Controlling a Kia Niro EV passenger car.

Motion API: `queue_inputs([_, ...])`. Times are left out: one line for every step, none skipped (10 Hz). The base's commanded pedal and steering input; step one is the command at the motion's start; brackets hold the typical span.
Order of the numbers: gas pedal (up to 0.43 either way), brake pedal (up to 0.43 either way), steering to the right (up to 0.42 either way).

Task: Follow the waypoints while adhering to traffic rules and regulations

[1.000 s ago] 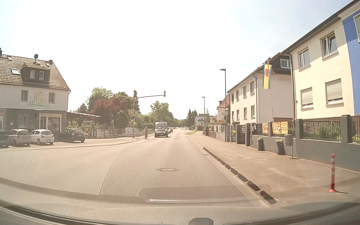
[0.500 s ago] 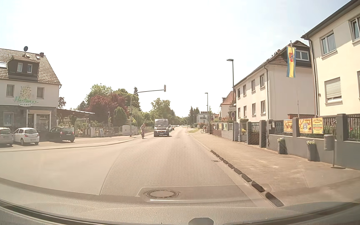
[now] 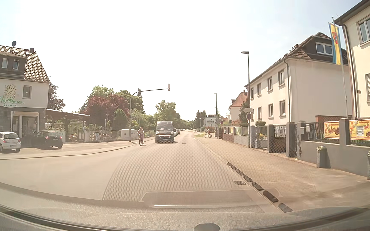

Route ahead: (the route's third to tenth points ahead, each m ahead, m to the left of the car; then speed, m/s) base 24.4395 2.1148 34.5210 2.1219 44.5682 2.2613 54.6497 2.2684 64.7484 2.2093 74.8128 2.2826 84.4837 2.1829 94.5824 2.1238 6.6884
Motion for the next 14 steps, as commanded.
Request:
queue_inputs([0.000,0.000,0.004])
queue_inputs([0.000,0.000,0.009])
queue_inputs([0.000,0.000,0.012])
queue_inputs([0.000,0.000,0.017])
queue_inputs([0.000,0.000,0.019])
queue_inputs([0.000,0.000,0.021])
queue_inputs([0.000,0.000,0.021])
queue_inputs([0.000,0.000,0.021])
queue_inputs([0.000,0.000,0.021])
queue_inputs([0.000,0.000,0.018])
queue_inputs([0.000,0.000,0.015])
queue_inputs([0.000,0.000,0.013])
queue_inputs([0.000,0.000,0.011])
queue_inputs([0.000,0.000,0.007])
